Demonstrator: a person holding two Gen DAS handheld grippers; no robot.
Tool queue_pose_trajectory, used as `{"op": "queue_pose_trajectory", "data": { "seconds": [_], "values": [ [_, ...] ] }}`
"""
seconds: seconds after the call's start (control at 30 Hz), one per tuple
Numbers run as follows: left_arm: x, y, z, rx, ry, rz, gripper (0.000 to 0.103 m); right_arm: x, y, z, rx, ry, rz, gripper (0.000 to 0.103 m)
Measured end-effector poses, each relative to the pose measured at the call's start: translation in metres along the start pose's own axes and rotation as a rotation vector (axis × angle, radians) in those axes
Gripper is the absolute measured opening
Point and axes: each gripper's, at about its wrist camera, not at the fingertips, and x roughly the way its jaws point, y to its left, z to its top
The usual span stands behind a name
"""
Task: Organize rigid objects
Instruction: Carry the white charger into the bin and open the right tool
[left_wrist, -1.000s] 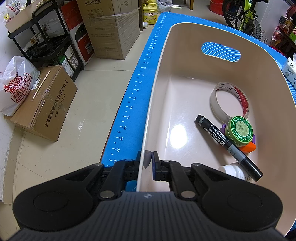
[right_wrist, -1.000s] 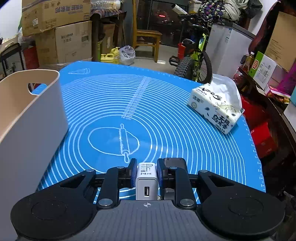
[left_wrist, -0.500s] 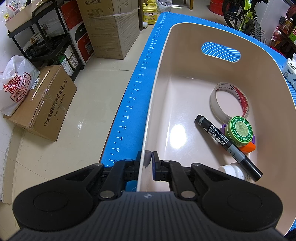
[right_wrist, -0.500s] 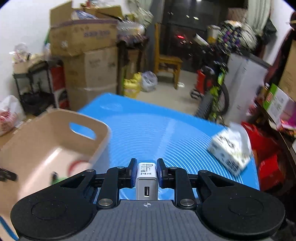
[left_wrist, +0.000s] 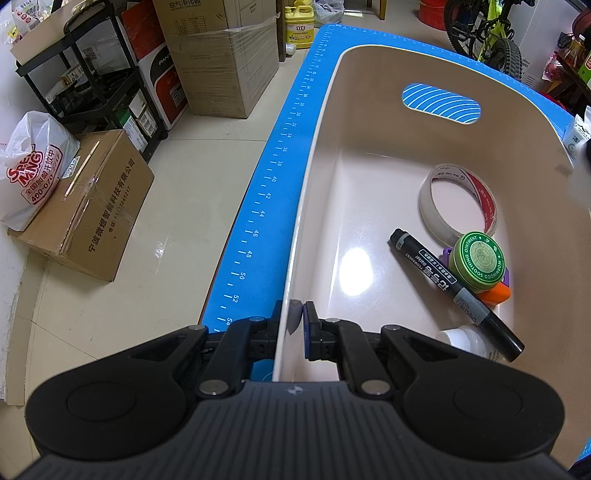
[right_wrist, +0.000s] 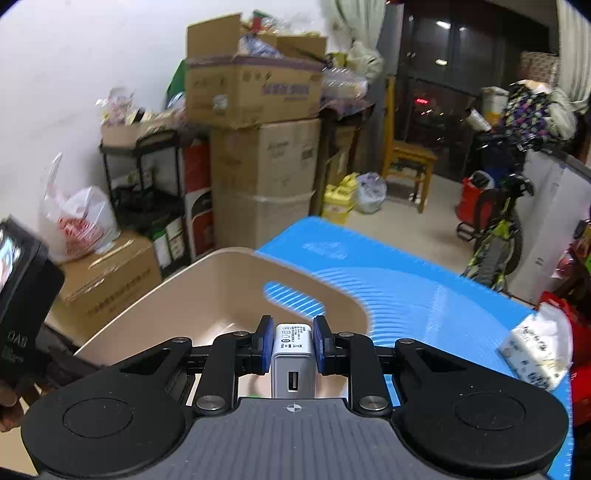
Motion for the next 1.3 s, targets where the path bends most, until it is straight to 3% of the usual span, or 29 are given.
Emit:
{"op": "queue_pose_trajectory", "data": {
  "seconds": [0.6,0.83,1.03,1.3],
  "values": [
    [0.0,0.0,0.0,0.003,-0.001,0.003,0.011,0.057,0.04,-0.043,-0.076,0.233,-0.002,0.032],
    [0.0,0.0,0.0,0.003,-0.001,0.003,0.011,0.06,0.046,-0.047,-0.145,0.266,-0.04,0.034],
    [0.0,0.0,0.0,0.003,-0.001,0.004,0.011,0.057,0.048,-0.052,-0.151,0.244,-0.022,0.063],
    [0.0,0.0,0.0,0.002,-0.001,0.004,0.011,0.017,0.016,-0.042,-0.049,0.115,-0.007,0.073]
  ]
}}
